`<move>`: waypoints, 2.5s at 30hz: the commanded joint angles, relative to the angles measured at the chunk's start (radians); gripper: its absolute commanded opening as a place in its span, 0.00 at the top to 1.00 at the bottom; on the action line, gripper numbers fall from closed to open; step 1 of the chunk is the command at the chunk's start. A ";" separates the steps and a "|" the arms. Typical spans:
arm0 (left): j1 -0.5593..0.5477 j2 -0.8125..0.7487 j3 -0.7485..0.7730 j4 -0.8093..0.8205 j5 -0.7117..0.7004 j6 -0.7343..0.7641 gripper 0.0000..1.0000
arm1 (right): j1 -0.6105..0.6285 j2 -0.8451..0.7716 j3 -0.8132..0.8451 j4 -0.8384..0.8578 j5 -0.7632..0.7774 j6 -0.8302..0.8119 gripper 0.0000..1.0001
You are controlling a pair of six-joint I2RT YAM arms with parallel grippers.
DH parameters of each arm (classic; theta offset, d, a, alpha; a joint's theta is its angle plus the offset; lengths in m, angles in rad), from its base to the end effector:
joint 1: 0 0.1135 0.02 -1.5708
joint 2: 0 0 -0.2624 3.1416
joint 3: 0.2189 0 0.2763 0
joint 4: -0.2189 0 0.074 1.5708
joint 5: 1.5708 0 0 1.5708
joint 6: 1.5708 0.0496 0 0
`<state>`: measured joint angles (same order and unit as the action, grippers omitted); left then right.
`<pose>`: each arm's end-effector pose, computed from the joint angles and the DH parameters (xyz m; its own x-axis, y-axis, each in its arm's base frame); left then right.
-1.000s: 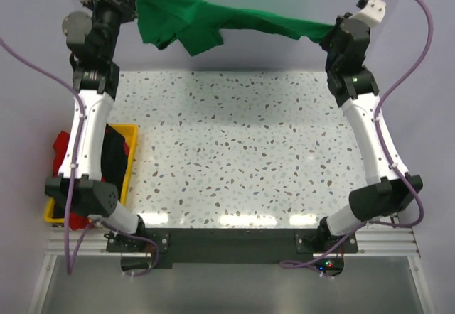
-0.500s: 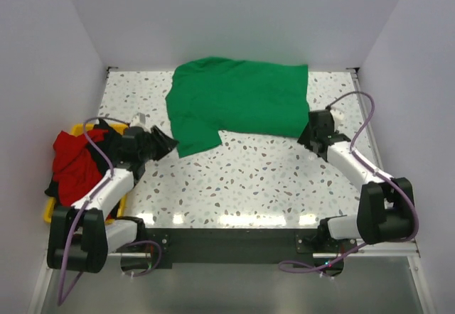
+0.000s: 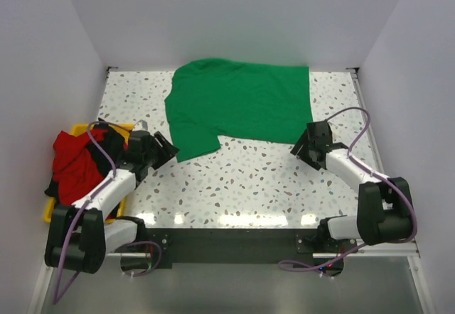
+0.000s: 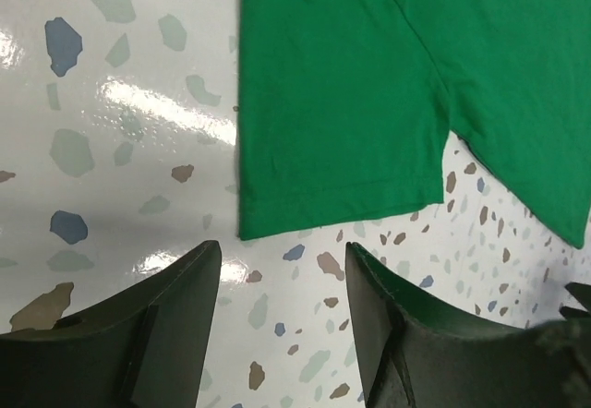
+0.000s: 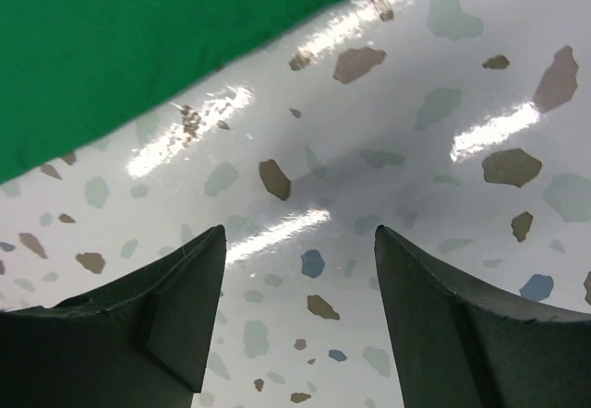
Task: Fold and stack the t-shirts
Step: Flatten the tshirt out
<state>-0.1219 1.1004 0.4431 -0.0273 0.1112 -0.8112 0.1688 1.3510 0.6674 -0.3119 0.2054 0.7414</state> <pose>0.2443 -0.0355 0.1521 -0.5817 -0.6547 -0.4826 -0.3131 0.7279 -0.6100 0.2742 0.0365 0.1429 -0.6472 0.5604 -0.5168 0.5180 0.8207 0.2412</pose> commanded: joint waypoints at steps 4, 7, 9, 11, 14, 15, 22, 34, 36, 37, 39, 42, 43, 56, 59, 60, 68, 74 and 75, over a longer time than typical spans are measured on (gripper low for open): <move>-0.076 0.140 0.121 -0.008 -0.139 -0.023 0.39 | -0.018 -0.024 0.119 0.059 -0.011 -0.013 0.31; -0.120 0.209 0.186 -0.054 -0.229 -0.019 0.39 | -0.037 -0.023 0.159 0.048 -0.018 -0.016 0.32; -0.136 0.236 0.203 -0.080 -0.299 -0.031 0.39 | -0.049 -0.013 0.184 0.040 -0.047 -0.016 0.32; -0.162 0.259 0.206 -0.080 -0.358 -0.052 0.39 | -0.063 -0.010 0.195 0.043 -0.079 -0.013 0.33; -0.214 0.302 0.230 -0.088 -0.444 -0.048 0.39 | -0.069 -0.018 0.192 0.065 -0.130 -0.007 0.34; -0.228 0.332 0.252 -0.103 -0.462 -0.045 0.39 | -0.069 -0.021 0.192 0.068 -0.136 -0.008 0.34; -0.323 0.452 0.301 -0.148 -0.565 -0.074 0.41 | -0.077 -0.023 0.193 0.066 -0.161 -0.016 0.35; -0.395 0.375 0.215 -0.180 -0.585 -0.144 1.00 | -0.104 -0.016 0.192 0.046 -0.129 -0.020 0.38; -0.413 0.324 0.166 -0.184 -0.571 -0.160 1.00 | -0.112 -0.015 0.182 0.046 -0.123 -0.019 0.39; -0.421 0.305 0.151 -0.189 -0.567 -0.175 1.00 | -0.115 -0.015 0.170 0.048 -0.115 -0.019 0.39; -0.433 0.254 0.103 -0.195 -0.553 -0.192 1.00 | -0.121 -0.018 0.155 0.054 -0.110 -0.013 0.39; -0.470 0.185 0.046 -0.218 -0.533 -0.230 1.00 | -0.126 -0.020 0.118 0.057 -0.098 -0.007 0.39; -0.479 0.168 0.033 -0.224 -0.528 -0.250 1.00 | -0.127 -0.023 0.100 0.054 -0.092 -0.007 0.39; -0.556 -0.077 -0.095 -0.368 -0.496 -0.352 1.00 | -0.192 -0.089 0.000 -0.013 0.020 -0.020 0.39; -0.556 -0.123 -0.096 -0.390 -0.496 -0.347 1.00 | -0.206 -0.082 -0.012 0.003 0.040 -0.025 0.39; -0.558 -0.135 -0.095 -0.393 -0.496 -0.344 1.00 | -0.215 -0.078 -0.017 0.013 0.040 -0.019 0.39; -0.556 -0.140 -0.084 -0.415 -0.490 -0.313 1.00 | -0.227 0.011 0.001 0.100 -0.001 0.018 0.43; -0.556 -0.172 -0.092 -0.422 -0.489 -0.309 1.00 | -0.227 0.060 0.003 0.146 -0.017 0.052 0.46; -0.556 -0.174 -0.090 -0.425 -0.490 -0.309 1.00 | -0.227 0.063 0.003 0.148 -0.014 0.053 0.46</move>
<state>-0.6712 0.9409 0.3550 -0.4278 -0.3729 -1.1336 -0.0555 1.4017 0.6498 -0.2302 0.1841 0.7620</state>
